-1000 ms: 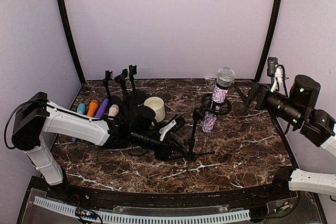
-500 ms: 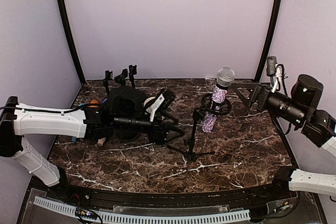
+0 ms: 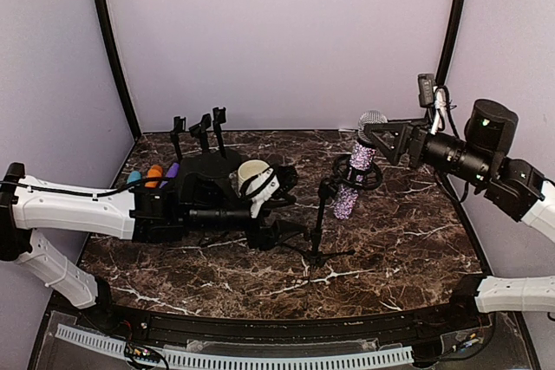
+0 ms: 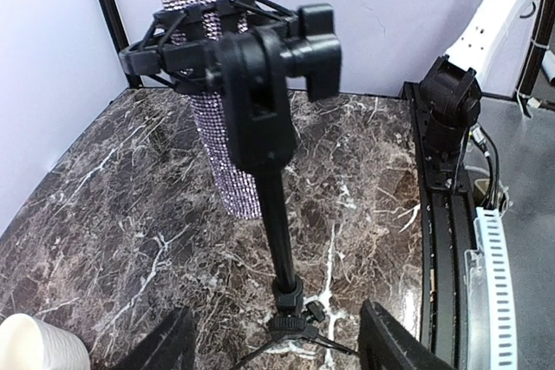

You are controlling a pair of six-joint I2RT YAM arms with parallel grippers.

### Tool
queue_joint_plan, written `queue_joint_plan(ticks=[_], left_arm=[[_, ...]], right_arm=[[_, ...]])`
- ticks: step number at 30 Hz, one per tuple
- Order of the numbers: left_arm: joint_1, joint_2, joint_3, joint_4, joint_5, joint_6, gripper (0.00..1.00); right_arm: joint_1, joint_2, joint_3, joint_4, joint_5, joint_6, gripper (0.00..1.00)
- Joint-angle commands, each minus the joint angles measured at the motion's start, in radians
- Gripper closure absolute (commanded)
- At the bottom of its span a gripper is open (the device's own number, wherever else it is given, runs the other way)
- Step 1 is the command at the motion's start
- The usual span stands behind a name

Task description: Remove the microphone from the stand

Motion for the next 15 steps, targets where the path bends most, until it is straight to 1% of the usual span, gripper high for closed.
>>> queue_joint_plan(ticks=[1,5,12,15], left_arm=[[-0.047,0.010,-0.030,0.005,-0.183,0.141,0.35],[-0.089,0.053,-0.033,0.023,-0.272,0.213,0.37],[-0.141,0.139,-0.026,0.080,-0.386,0.333,0.37],[-0.155,0.178,-0.010,0.093,-0.407,0.381,0.39]], right_arm=[[0.006,0.036,0.062,0.049,-0.038,-0.043,0.03],[0.008,0.072,0.090,0.036,-0.041,-0.054,0.06],[0.008,0.082,0.091,0.039,-0.037,-0.057,0.07],[0.008,0.082,0.087,0.042,-0.033,-0.057,0.07]])
